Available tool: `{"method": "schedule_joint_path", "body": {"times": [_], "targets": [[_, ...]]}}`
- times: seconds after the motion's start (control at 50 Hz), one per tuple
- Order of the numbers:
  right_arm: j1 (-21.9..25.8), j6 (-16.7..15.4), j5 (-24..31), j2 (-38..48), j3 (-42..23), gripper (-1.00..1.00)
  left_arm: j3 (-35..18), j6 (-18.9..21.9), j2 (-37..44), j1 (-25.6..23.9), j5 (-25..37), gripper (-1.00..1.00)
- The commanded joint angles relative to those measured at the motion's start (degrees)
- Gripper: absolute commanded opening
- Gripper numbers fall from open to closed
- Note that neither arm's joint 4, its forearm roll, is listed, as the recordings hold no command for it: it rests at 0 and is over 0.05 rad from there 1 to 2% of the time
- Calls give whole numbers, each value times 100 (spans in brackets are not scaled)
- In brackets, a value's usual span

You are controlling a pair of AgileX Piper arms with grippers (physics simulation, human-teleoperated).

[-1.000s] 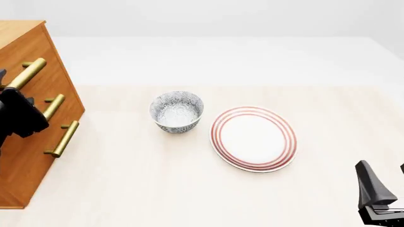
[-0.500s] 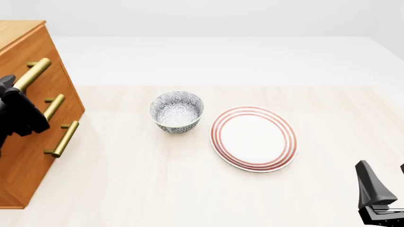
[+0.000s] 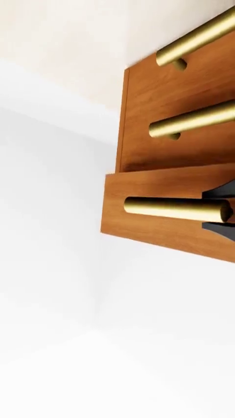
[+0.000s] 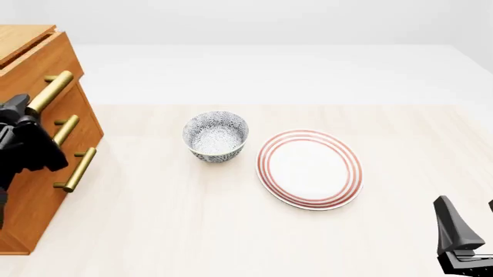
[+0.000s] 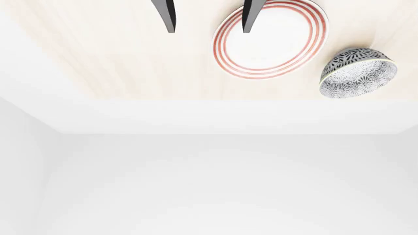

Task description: Open the top drawer of the cabinet.

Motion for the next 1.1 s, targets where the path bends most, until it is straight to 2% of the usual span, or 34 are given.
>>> {"method": "schedule_joint_path", "body": {"times": [0.02,0.26,0.6,0.64,1.1], "targets": [[1,-1,-5,-7,7,100,423,43,-287,-59,149,-100],[1,-1,-6,-7,7,100,252,-73,-245,-424,229,-100],[1,-1,-5,-7,7,100,310,-71,-154,-896,116,-100],[-1,-1,-6,-7,7,100,375,-61,-26,-967,-57,-100],[0,-1,-5,-7,7,100,119,-124,193,-1611,-9,-100]]}}
